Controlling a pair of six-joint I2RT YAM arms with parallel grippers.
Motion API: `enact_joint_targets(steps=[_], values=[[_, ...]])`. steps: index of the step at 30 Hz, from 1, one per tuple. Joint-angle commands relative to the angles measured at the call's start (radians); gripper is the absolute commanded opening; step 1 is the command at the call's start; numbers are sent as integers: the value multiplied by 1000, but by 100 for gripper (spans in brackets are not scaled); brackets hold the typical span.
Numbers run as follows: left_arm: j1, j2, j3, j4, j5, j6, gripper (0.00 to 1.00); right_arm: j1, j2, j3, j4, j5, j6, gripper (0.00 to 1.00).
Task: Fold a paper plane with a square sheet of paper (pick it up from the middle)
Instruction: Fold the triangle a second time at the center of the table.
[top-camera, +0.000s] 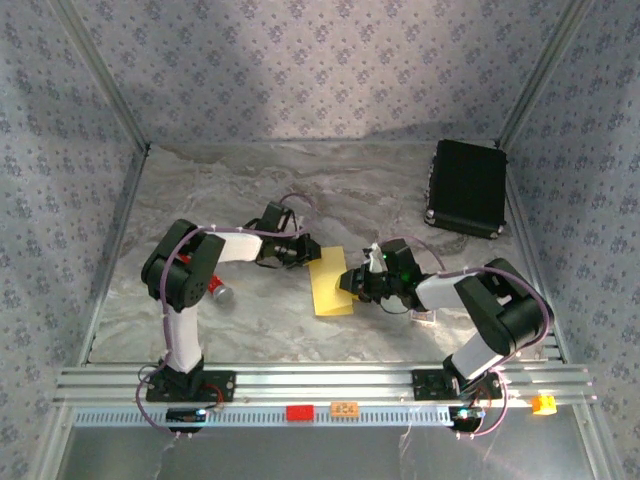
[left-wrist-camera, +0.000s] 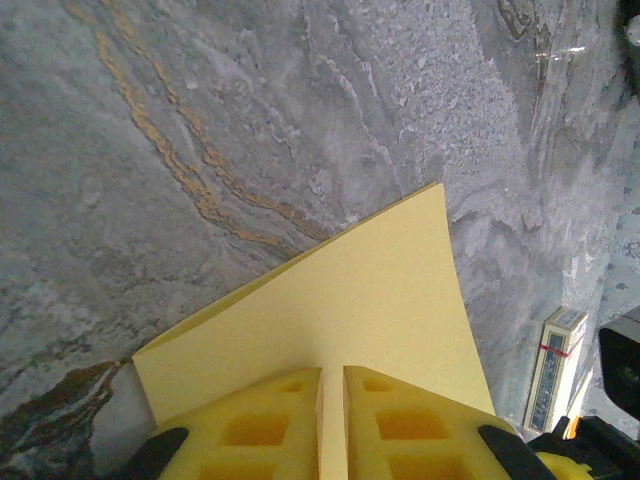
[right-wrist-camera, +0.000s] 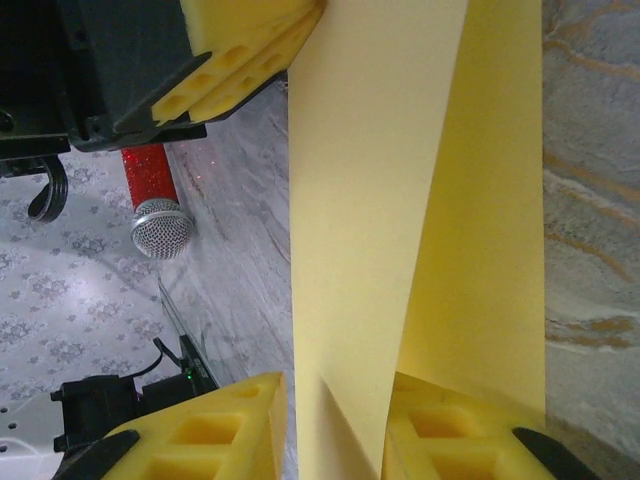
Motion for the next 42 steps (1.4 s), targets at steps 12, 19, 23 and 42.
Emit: enact_joint_targets(steps=[12,19,23,42], values=[[-16,-76,36,-67,-11,12,26,5,36,37,-122,97,-23,6],[-34,-214,62,-153,-74,67,52,20,3,26,-136,245,48,6],[-40,-260,39,-158,-96,75,55,18,0,33,-148,258,66,8],[-224,-420,-167,-47,-280,262,49,-62,49,112,-102,26,-17,22]])
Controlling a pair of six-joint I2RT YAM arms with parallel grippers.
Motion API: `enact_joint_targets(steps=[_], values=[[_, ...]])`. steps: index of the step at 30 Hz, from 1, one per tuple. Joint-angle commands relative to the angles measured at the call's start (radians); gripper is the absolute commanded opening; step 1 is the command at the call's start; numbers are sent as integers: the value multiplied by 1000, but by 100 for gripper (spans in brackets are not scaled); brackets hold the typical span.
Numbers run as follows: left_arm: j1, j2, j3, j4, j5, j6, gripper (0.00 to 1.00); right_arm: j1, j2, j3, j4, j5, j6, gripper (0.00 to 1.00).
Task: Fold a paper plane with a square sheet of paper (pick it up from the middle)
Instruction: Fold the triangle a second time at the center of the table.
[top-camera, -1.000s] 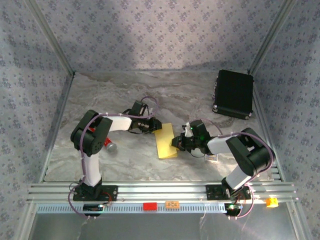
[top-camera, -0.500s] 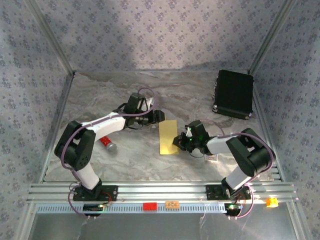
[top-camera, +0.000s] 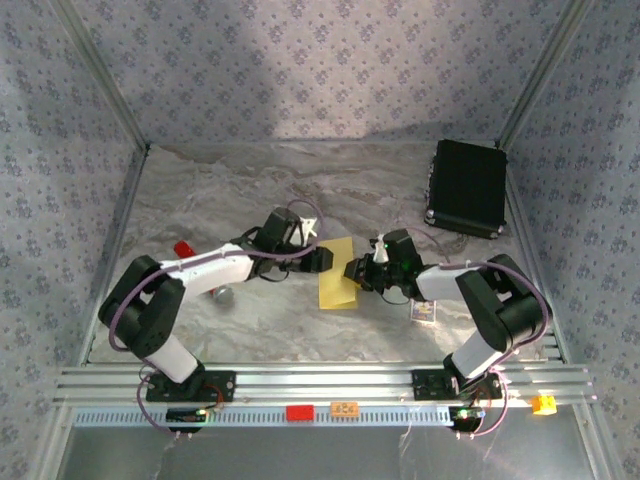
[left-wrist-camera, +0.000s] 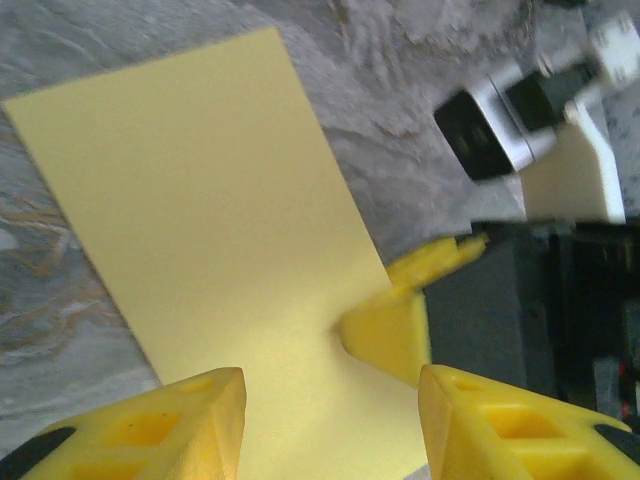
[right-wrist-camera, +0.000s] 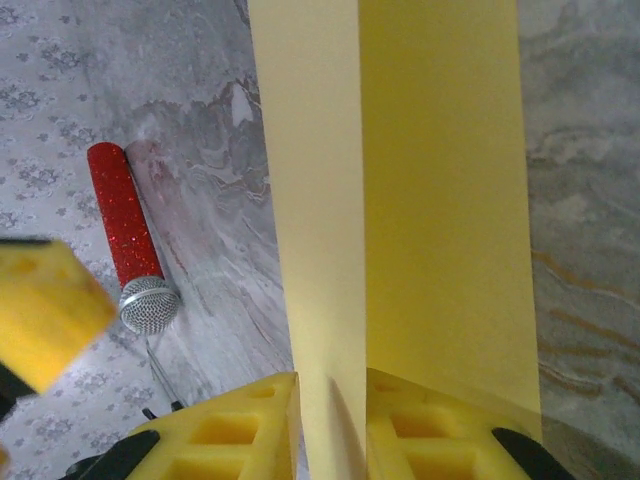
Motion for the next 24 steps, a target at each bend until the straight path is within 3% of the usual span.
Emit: enact_joint_targets(steps=[1,7,12,18,24], values=[[-55,-63,-73,91,-81,93,50,-10,31,31,-7,-49,-26,21],[-141,-94,-84,3,-170,187,56,-23,35,29,-1,-49,-17,21],[-304,-107,-79,-40,-370,310,60,-27,41,31,-3,-54,-17,21],[-456,-17,-8,-97,-607,407,63,-29,44,33,11,-55,-4,22],[-545,84,61,-137,-796,471,66,-29,48,30,27,-57,8,22]])
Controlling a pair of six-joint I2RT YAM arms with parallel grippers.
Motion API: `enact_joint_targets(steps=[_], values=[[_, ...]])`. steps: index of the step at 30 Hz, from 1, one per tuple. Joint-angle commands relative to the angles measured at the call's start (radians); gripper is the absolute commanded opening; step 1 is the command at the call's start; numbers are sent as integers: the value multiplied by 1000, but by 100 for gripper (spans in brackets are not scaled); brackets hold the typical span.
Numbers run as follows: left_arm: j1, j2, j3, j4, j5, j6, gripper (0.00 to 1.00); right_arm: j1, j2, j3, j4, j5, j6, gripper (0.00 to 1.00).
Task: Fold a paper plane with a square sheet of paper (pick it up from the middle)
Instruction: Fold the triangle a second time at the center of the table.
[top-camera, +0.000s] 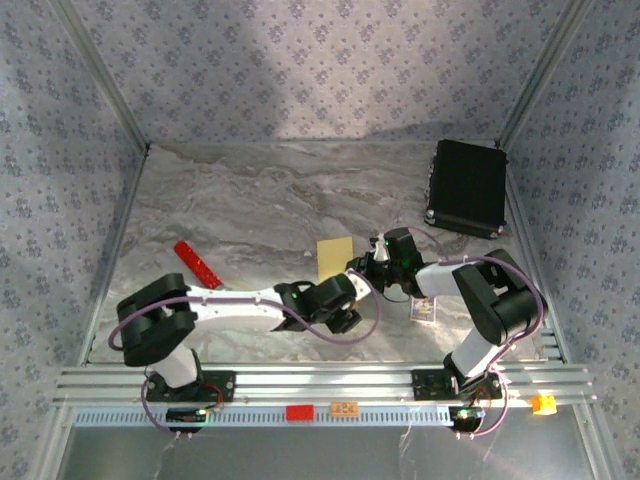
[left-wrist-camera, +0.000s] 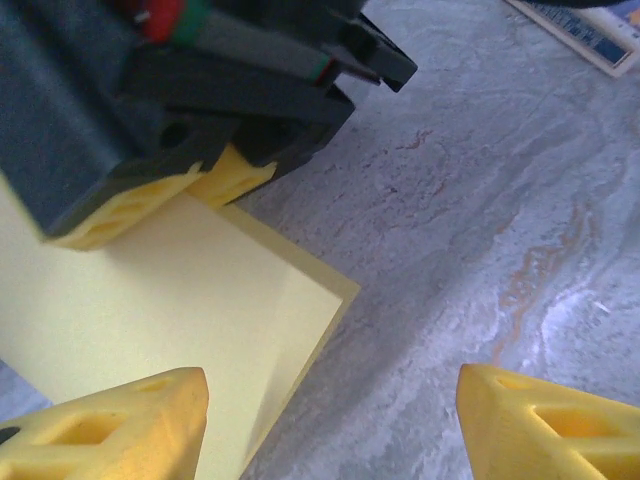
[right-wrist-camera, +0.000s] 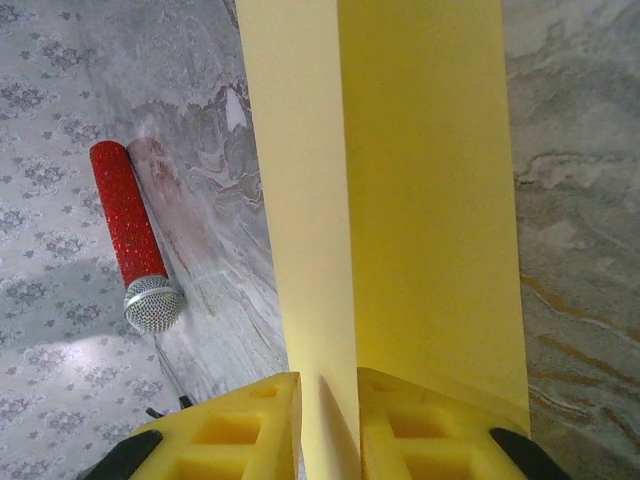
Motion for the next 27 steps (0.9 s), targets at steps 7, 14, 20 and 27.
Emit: enact_joint_targets(steps=[7,14,20,27], values=[[-28,77,58,-50,-237,75,67,-6,9,9,33,-13,19,22],[-29,115,89,-51,-245,91,61,-5,11,6,39,-13,25,22],[-28,124,94,-56,-258,96,48,-4,9,3,42,-10,29,22],[-29,99,69,-38,-243,90,29,-7,8,-2,42,-1,32,22]])
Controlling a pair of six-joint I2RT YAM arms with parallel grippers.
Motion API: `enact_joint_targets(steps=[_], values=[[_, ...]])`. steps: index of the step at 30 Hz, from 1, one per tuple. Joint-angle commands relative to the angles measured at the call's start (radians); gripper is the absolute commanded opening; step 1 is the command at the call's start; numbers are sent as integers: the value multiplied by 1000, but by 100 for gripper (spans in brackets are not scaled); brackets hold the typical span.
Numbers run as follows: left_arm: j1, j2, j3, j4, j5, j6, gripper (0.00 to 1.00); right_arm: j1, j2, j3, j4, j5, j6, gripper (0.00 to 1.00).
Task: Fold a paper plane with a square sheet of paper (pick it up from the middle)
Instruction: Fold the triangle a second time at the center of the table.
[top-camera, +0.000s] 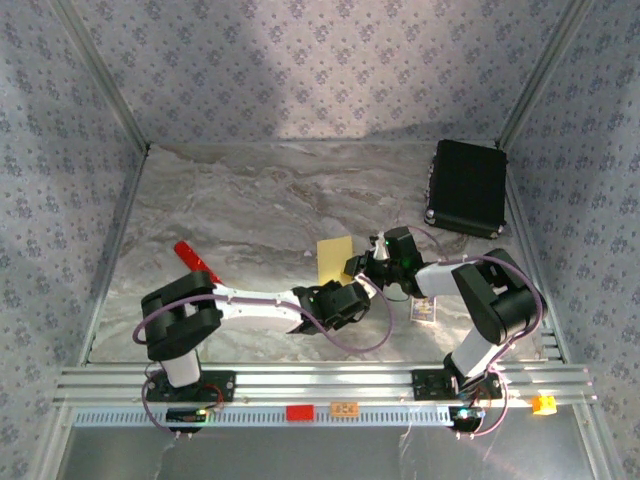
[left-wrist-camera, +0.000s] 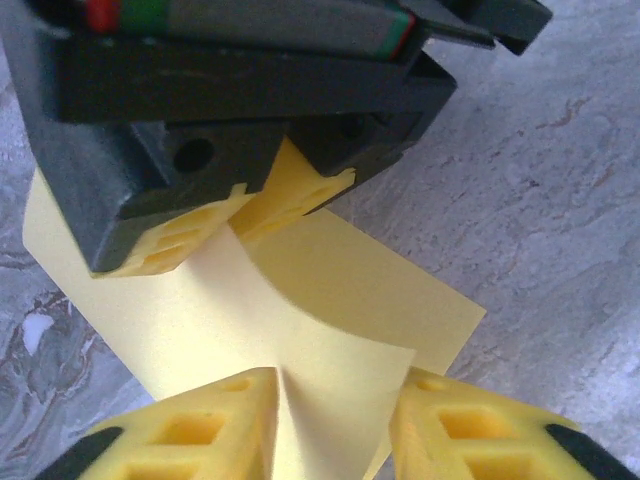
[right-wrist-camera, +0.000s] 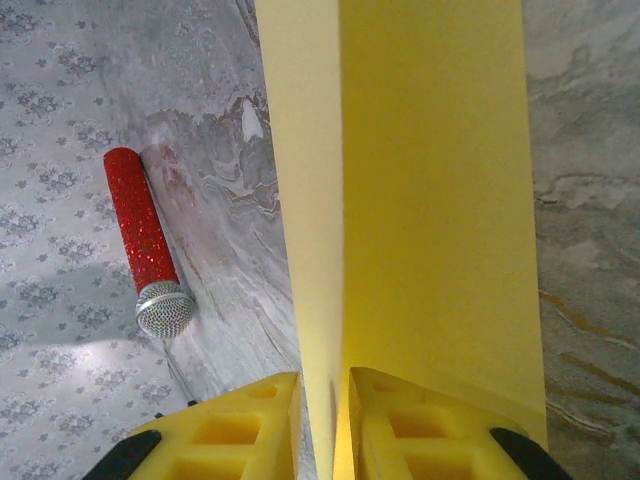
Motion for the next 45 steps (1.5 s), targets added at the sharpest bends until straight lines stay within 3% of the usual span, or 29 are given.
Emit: enact_joint_targets(steps=[1,13,25,28,39,45], values=[[-3,-10,3,3,-7,-1,26,-7,5,-3,9,0,9,22],[32,-61,-19,22,135,-71,6,-47,-50,-51,-8,39,21,25],[261,-158,-121,173,665,-264,1,-105,-253,-108,-180,101,-19,25],[311,-165,-154,233,739,-321,1,-94,-303,-119,-214,104,-26,24],[360,-164,-191,268,774,-373,5,63,-238,-85,-146,99,-5,13],[362,-155,-185,264,775,-380,11,85,-199,-63,-110,99,6,13]])
